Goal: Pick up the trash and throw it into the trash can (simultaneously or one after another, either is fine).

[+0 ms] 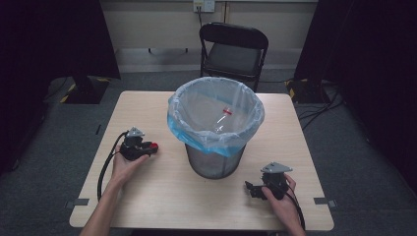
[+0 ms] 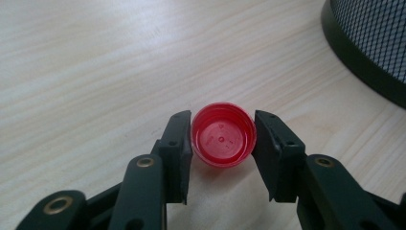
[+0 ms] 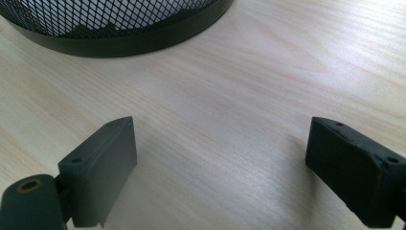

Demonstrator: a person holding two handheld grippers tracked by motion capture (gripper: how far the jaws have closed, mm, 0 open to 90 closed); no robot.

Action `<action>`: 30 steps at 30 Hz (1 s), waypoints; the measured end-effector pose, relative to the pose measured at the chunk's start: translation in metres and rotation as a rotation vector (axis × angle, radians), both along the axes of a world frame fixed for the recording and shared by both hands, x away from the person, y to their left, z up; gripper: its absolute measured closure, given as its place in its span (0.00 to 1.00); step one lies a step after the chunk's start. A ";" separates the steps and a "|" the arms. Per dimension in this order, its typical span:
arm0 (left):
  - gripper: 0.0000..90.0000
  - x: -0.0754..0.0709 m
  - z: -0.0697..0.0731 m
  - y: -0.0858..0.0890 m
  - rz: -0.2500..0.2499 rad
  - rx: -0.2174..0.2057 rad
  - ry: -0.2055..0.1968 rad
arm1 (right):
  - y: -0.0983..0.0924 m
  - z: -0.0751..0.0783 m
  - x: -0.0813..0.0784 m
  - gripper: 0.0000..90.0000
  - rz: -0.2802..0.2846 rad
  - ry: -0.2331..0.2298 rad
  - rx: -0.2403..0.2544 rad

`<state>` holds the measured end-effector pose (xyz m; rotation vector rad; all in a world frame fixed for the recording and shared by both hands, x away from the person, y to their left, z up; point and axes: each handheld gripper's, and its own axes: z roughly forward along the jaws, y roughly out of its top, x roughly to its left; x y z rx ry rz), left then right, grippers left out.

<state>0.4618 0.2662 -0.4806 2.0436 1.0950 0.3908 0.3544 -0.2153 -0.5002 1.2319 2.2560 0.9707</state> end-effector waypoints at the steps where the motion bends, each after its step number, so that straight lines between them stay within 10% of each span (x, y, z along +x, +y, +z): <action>1: 0.66 0.000 0.001 0.000 -0.004 -0.010 0.001 | 0.000 0.000 0.000 0.11 0.000 0.000 0.000; 13: 0.66 -0.007 0.023 0.004 -0.013 -0.115 -0.044 | 0.000 0.000 0.000 0.11 0.000 0.001 0.000; 30: 0.66 -0.013 0.039 0.006 -0.024 -0.161 -0.081 | 0.000 0.000 0.000 0.11 0.000 0.001 0.000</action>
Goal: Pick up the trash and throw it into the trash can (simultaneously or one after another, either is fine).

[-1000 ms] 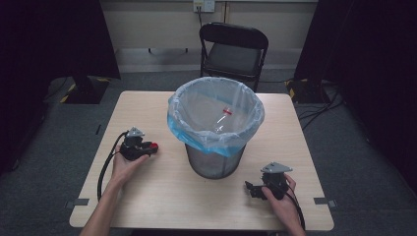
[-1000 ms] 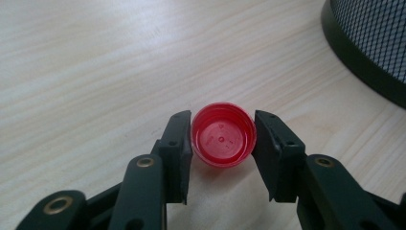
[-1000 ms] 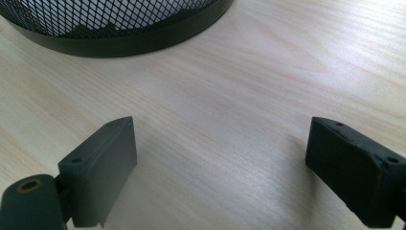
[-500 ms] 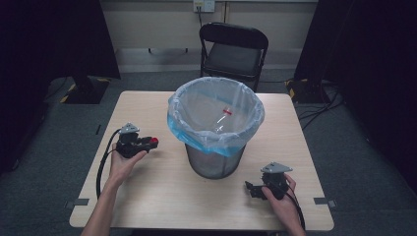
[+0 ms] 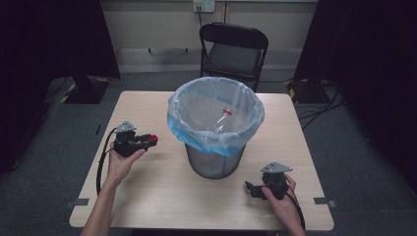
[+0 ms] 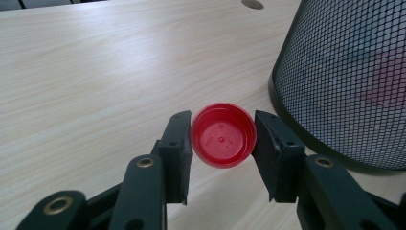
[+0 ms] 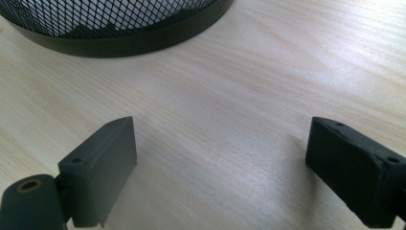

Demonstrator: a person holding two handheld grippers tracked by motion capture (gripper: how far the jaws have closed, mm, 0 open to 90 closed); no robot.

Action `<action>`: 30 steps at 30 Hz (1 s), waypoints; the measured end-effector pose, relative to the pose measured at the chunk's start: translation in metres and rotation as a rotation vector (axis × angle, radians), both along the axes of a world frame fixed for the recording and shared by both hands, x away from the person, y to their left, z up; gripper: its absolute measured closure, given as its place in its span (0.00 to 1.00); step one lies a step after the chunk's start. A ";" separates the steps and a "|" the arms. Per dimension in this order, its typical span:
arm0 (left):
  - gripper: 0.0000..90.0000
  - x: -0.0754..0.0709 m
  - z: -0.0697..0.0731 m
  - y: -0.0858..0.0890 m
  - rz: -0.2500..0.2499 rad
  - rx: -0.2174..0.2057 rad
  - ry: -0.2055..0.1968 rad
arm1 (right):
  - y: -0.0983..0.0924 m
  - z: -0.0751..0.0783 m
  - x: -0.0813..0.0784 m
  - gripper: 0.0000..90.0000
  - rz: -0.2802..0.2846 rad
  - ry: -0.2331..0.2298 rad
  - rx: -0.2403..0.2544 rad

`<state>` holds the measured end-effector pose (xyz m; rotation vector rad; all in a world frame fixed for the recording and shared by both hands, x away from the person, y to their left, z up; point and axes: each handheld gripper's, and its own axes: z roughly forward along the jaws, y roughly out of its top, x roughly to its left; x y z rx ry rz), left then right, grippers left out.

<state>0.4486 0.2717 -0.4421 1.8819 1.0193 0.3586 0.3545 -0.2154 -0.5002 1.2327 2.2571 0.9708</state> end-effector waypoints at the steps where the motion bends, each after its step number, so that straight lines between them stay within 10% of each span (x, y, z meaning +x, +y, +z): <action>1: 0.66 0.000 0.002 0.000 -0.002 0.002 -0.003 | 0.000 0.000 0.000 0.11 0.000 0.000 0.000; 30: 0.66 -0.004 0.067 -0.009 -0.038 -0.085 -0.150 | 0.000 0.000 0.000 0.11 0.000 0.000 0.000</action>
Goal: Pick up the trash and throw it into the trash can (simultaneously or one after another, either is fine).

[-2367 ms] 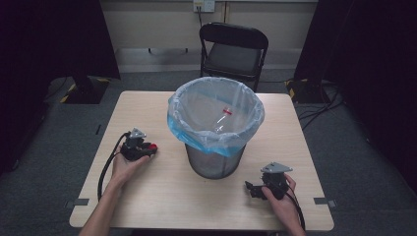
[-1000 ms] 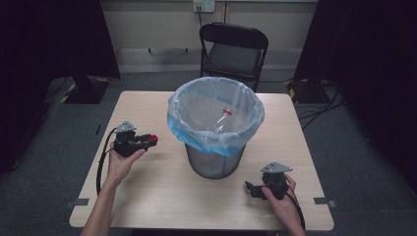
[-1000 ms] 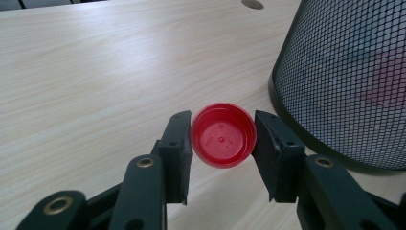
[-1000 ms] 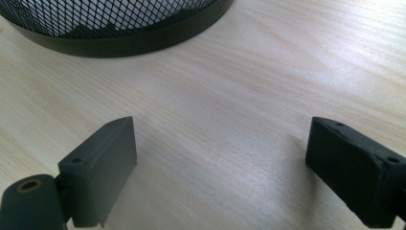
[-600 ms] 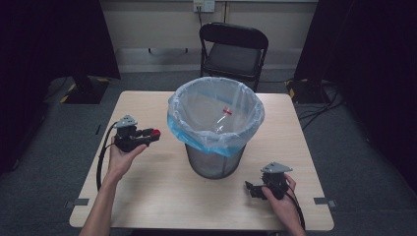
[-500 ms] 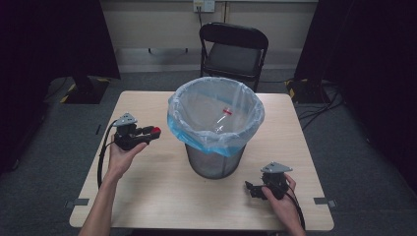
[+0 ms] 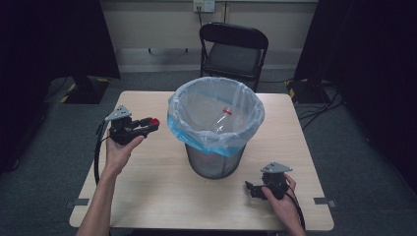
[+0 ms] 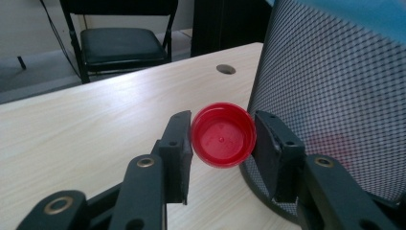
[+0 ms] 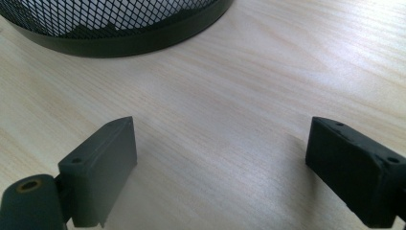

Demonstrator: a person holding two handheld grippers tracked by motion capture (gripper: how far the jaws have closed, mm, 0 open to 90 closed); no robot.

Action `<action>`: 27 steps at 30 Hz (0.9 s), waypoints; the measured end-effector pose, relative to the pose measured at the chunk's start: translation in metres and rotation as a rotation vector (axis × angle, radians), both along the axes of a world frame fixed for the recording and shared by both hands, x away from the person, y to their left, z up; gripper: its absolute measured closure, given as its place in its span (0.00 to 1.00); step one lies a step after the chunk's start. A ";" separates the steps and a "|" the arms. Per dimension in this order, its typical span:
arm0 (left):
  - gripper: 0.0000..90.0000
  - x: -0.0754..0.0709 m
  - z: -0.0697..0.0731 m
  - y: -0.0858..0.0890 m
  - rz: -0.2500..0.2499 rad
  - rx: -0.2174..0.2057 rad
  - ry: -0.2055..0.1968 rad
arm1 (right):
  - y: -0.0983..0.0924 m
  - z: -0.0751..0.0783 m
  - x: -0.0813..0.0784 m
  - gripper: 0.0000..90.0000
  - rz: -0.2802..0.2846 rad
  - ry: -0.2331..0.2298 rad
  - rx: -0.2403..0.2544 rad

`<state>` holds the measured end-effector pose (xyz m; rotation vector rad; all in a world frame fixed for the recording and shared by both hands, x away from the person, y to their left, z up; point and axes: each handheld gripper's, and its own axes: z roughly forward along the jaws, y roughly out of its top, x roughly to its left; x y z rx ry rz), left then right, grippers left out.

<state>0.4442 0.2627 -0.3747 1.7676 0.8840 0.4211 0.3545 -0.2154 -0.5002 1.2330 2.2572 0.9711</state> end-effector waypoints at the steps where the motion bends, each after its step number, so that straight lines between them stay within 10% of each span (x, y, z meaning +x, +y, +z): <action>1: 0.66 -0.001 0.002 0.001 0.001 -0.005 -0.007 | 0.000 0.000 0.000 0.11 0.000 0.000 0.000; 27: 0.66 -0.007 0.055 -0.004 -0.053 -0.121 -0.134 | 0.000 0.000 0.000 0.11 -0.001 0.000 0.002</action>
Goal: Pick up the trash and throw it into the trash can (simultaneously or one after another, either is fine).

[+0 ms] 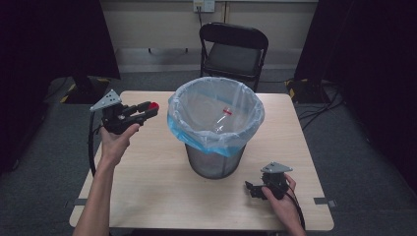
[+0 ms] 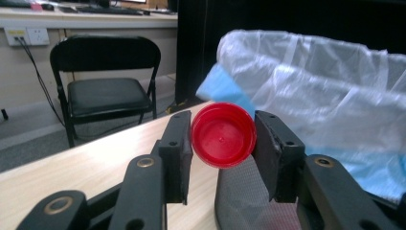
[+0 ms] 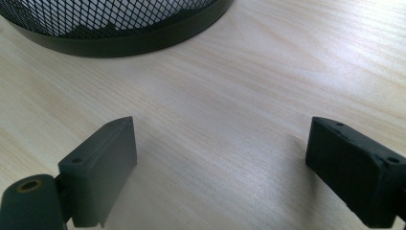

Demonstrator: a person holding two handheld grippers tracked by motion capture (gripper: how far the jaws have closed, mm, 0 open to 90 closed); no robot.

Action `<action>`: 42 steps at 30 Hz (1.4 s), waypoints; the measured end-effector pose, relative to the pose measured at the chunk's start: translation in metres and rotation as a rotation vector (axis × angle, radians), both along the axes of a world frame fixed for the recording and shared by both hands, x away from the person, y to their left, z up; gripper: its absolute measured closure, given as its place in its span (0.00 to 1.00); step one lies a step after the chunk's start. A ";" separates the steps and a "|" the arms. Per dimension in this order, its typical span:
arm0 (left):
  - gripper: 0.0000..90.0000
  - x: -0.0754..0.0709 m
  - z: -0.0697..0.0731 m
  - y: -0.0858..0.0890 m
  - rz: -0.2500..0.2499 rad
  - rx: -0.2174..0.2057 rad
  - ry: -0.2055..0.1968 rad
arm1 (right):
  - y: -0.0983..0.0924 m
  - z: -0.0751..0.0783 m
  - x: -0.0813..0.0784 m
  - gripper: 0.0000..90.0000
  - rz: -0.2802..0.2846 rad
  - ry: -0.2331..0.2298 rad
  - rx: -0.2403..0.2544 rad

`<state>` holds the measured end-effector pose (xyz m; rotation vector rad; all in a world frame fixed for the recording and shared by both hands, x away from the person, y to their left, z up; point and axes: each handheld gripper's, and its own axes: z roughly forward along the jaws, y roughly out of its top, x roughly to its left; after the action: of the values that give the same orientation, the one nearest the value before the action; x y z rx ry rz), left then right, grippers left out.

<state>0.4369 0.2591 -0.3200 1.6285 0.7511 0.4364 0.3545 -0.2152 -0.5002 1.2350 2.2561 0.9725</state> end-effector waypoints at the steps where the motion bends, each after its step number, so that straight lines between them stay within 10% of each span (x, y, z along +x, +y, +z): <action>1: 0.66 0.000 0.003 -0.001 -0.001 0.000 -0.009 | 0.000 0.000 0.000 0.11 0.001 0.000 -0.001; 26: 0.66 -0.004 0.055 -0.020 -0.032 -0.043 -0.120 | 0.000 0.000 0.000 0.11 0.001 0.000 -0.002; 42: 0.66 -0.003 0.070 -0.046 -0.105 -0.088 -0.120 | 0.000 0.000 0.000 0.11 0.001 -0.001 -0.002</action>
<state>0.4340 0.2134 -0.2504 1.5374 0.5844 0.4161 0.3544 -0.2154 -0.5002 1.2327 2.2569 0.9707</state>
